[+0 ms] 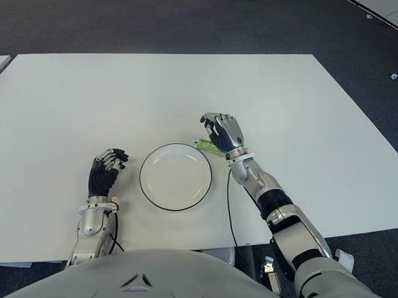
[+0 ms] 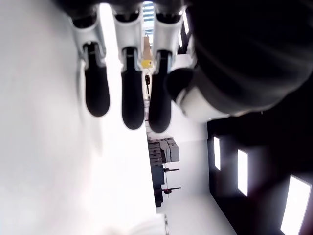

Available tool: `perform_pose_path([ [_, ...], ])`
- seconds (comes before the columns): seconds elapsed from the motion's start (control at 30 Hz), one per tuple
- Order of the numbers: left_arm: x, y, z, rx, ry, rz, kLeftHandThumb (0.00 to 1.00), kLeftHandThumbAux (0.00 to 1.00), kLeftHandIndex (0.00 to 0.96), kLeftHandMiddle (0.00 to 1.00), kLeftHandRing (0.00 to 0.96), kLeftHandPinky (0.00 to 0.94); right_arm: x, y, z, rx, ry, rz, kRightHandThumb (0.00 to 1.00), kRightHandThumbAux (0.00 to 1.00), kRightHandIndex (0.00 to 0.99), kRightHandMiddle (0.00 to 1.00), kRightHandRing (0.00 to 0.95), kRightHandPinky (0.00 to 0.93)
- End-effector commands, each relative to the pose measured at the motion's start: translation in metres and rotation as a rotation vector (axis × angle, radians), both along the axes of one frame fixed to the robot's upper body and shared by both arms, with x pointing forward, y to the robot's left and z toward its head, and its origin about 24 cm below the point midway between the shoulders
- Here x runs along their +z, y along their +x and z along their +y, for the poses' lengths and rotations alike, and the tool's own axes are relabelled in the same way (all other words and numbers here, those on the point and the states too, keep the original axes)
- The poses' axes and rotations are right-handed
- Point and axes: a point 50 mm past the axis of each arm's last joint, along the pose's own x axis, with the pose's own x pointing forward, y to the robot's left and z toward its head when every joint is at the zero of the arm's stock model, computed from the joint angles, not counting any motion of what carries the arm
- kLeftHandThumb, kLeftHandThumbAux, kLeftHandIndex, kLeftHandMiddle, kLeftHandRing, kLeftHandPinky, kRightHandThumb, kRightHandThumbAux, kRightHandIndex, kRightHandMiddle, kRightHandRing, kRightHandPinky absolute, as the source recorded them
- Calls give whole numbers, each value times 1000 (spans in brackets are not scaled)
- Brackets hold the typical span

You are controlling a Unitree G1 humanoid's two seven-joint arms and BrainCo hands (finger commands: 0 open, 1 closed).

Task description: Put the toothpaste on the table into the plate.

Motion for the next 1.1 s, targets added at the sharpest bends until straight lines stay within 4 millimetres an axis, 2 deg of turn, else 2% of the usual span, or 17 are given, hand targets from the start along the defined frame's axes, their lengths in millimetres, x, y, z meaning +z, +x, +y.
perform_pose_path([
  [0.03, -8, -6, 1, 7, 1, 47, 712, 723, 426, 475, 470, 482, 5, -2, -4, -19, -13, 5, 848, 681, 394, 550, 863, 859],
  [0.17, -8, -6, 1, 9, 2, 51, 714, 722, 426, 477, 470, 483, 14, -4, -9, -29, -42, 50, 845, 679, 398, 568, 787, 758],
  [0.3, -8, -7, 1, 8, 8, 56, 715, 722, 427, 479, 472, 482, 28, -8, -22, -34, -102, 166, 839, 680, 389, 567, 728, 672],
  [0.33, -8, -7, 1, 7, 9, 56, 715, 722, 427, 480, 474, 484, 32, -9, -26, -35, -142, 211, 874, 661, 343, 536, 647, 601],
  [0.37, -8, -7, 1, 6, 9, 56, 715, 722, 426, 481, 475, 485, 35, -10, -29, -36, -171, 246, 778, 596, 298, 482, 551, 517],
  [0.47, -8, -7, 1, 5, 9, 55, 714, 722, 426, 481, 475, 484, 37, -11, -31, -45, -250, 324, 650, 512, 220, 409, 434, 425],
  [0.6, -8, -7, 1, 6, 12, 57, 713, 723, 426, 480, 471, 477, 40, -11, -32, -67, -341, 394, 594, 466, 151, 356, 374, 383],
  [0.67, -8, -7, 0, 7, 14, 61, 713, 723, 426, 477, 466, 460, 42, -11, -33, -79, -378, 420, 567, 442, 116, 308, 322, 326],
  [0.93, -8, -8, 0, 11, 6, 60, 713, 723, 425, 471, 454, 450, 49, -13, -35, -81, -548, 493, 520, 393, 84, 195, 197, 210],
  [1.1, -8, -8, 0, 13, -4, 60, 715, 723, 426, 465, 448, 454, 52, -15, -35, -54, -658, 540, 501, 354, 14, 44, 41, 85],
])
